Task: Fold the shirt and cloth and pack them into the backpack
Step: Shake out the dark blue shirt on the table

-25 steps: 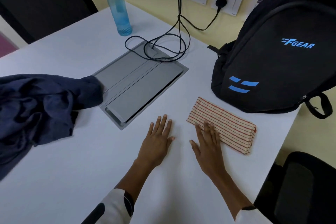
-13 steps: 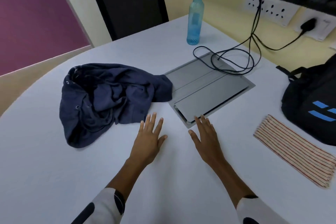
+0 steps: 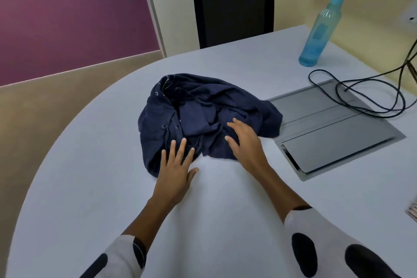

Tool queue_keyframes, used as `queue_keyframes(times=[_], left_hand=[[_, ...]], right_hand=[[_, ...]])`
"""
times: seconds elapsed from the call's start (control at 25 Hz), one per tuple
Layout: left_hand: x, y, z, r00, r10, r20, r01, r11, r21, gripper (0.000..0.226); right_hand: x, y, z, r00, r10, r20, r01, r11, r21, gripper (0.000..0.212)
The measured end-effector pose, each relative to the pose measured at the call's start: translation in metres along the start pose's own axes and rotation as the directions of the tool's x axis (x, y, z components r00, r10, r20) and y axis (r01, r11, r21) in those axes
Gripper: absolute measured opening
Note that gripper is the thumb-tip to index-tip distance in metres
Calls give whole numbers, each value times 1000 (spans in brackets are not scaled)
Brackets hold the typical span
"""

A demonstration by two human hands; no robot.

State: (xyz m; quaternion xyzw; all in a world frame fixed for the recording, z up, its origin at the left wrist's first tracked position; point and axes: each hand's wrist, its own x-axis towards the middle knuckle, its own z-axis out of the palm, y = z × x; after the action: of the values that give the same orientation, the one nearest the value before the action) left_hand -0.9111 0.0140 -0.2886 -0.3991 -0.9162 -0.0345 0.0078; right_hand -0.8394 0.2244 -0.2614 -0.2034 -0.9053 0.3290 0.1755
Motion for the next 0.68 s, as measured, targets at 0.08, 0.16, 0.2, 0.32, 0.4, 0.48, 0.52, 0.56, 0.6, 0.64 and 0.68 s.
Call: queue_keyframes(times=[0.08,0.16,0.2,0.32,0.4,0.48,0.52,0.56,0.6,0.64,0.68], left_hand=[[11,-9,-1,998,7,-63,-3,998,59,38],[21,-18,-3,995,-65,-80,68,997,32,30],[22,-22,-5,990,-129,-61,129,992,-8,29],[19,-33,-1,916,-363,172,382,920,-89,47],[14,-38,5,846,-405,347,465,879,-106,63],[7,-39,4,857,-387,340,464,867,-183,70],[4,-38,0,874,-391,290,462,853,-244,69],[0,-36,-7,880,-415,230,470,828,-305,65],[-4,-33,-15,875,-454,168,483,797,-362,60],[-8,-31,-22,860,-498,112,496,762,-416,56],[-13,-29,-30,840,-539,67,504,727,-466,52]], right_hand=[[16,-16,19,980,-182,83,192,970,-151,24],[29,-32,35,955,-192,228,246,938,-243,19],[33,-36,42,946,-133,295,218,935,-279,24],[36,-38,54,954,-13,299,104,951,-290,38],[30,-39,50,991,2,132,21,986,-167,27],[24,-41,39,997,72,-7,-72,996,-51,15],[21,-43,31,993,100,-60,-100,995,2,16],[17,-45,21,987,123,-100,-117,991,59,19],[13,-46,10,980,146,-134,-130,984,119,21],[7,-47,-2,970,180,-162,-150,972,179,22],[2,-47,-14,957,223,-187,-178,957,229,22]])
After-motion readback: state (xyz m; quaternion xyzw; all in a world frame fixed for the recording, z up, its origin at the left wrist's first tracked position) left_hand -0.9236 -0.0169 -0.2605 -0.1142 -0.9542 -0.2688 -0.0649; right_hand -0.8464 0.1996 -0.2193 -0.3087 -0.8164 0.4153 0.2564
